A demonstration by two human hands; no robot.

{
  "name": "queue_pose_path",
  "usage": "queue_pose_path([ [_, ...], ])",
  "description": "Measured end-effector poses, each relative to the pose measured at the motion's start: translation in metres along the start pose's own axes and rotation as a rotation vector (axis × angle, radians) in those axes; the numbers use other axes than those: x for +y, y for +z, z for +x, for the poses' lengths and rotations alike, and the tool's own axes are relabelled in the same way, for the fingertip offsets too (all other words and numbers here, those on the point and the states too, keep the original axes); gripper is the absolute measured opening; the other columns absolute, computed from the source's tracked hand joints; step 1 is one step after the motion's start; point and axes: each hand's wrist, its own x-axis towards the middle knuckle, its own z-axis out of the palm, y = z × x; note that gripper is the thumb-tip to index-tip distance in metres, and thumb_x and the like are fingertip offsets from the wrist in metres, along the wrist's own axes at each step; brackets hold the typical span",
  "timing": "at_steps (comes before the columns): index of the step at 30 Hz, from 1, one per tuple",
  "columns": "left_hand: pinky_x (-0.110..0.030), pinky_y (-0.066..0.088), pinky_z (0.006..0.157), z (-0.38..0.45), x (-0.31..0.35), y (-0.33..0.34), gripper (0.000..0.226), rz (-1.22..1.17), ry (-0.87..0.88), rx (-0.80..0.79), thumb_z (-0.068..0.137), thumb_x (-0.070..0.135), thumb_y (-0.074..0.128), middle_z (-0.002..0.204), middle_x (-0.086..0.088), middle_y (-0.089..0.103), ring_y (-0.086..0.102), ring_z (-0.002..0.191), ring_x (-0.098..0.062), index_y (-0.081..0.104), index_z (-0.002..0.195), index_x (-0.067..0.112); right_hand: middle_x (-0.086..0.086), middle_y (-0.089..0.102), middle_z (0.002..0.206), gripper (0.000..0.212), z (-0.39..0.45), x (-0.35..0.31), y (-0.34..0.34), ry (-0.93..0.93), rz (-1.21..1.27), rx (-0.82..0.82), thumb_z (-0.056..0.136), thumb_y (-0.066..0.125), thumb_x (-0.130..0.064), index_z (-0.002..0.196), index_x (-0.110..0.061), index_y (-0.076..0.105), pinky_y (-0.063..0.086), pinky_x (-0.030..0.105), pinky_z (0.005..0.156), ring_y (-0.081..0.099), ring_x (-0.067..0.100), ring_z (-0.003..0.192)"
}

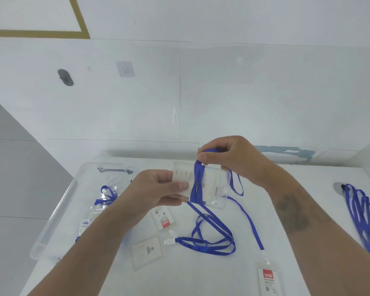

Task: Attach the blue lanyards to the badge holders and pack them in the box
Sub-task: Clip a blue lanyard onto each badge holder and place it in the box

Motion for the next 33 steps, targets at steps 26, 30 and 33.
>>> queue_pose_path([
  [26,-0.038,0.057,0.089,0.001,-0.019,-0.014,0.019,0.101,-0.061,-0.184,0.087,0.012,0.071,0.102,-0.017,0.075,0.072,0.096,-0.032,0.075,0.104,0.005,-0.006,0.073,0.078,0.004,-0.027,0.014,0.013,0.168,0.119,-0.143,0.084,0.075,-0.021,0.082,-0.022,0.079,0.053,0.017,0.07,0.066,0.007,0.07],
  [30,-0.038,0.059,0.088,0.002,-0.029,-0.005,0.011,0.077,0.002,0.013,0.085,0.011,0.074,0.094,-0.01,0.078,0.073,0.094,-0.029,0.079,0.095,0.012,0.002,0.069,0.08,0.011,-0.025,0.033,0.031,0.411,0.491,-0.167,0.09,0.067,-0.021,0.092,-0.015,0.075,0.051,0.024,0.058,0.061,0.014,0.067],
  [33,-0.037,0.06,0.085,-0.002,-0.038,0.008,0.01,-0.019,-0.023,0.129,0.086,0.011,0.072,0.089,-0.007,0.078,0.075,0.087,-0.023,0.077,0.094,0.014,-0.004,0.074,0.081,0.015,-0.024,0.041,0.041,0.341,0.294,0.038,0.09,0.067,-0.03,0.091,-0.019,0.077,0.05,0.017,0.061,0.064,0.007,0.067],
])
